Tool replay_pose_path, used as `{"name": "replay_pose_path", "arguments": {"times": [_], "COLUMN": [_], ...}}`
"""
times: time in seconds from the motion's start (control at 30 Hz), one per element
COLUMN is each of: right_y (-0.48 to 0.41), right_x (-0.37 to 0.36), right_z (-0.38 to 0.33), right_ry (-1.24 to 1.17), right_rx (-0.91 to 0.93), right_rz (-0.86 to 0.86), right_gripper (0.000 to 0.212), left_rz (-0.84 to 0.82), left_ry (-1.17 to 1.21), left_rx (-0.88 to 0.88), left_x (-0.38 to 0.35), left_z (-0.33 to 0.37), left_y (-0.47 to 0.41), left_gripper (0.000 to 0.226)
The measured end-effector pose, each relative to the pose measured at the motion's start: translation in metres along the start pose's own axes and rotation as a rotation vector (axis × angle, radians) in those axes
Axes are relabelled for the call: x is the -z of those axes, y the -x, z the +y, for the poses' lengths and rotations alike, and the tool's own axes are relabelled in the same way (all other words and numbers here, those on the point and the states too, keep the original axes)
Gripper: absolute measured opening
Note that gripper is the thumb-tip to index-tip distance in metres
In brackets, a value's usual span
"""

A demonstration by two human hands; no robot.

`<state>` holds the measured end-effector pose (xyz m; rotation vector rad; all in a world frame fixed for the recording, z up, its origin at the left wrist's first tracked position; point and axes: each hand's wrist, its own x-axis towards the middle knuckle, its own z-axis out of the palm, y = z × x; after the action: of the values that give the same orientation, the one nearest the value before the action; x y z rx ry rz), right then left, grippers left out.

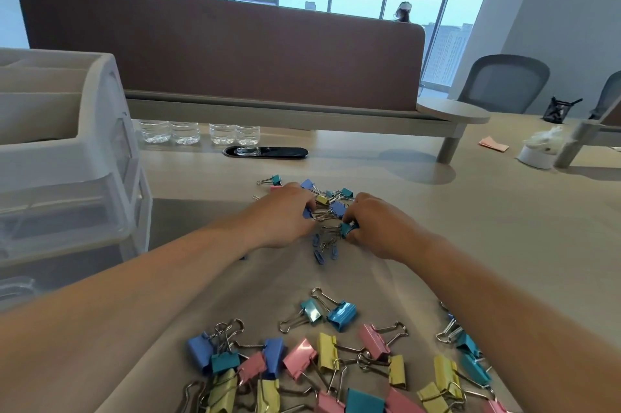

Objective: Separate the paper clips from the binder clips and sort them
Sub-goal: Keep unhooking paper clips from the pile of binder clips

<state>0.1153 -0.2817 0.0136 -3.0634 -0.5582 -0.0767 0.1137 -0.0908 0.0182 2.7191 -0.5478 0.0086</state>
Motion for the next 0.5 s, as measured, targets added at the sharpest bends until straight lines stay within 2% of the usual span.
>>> {"name": "replay_pose_path", "arguments": {"times": [0.3, 0.5], "right_y": [0.027, 0.066], "right_x": [0.022, 0.036], "right_z": [0.000, 0.005], "right_ry": [-0.108, -0.258], "right_rx": [-0.109, -0.198], "right_rz": [0.030, -0.094], "right_gripper": [0.025, 0.027], "left_rz": [0.006, -0.054], "left_ry": [-0.006, -0.008], "left_rx": [0.002, -0.033], "left_x": [0.007, 0.006], "left_z": [0.017, 0.047], "left_y": [0.017, 0.038], "left_gripper": [0.029, 0.024]}}
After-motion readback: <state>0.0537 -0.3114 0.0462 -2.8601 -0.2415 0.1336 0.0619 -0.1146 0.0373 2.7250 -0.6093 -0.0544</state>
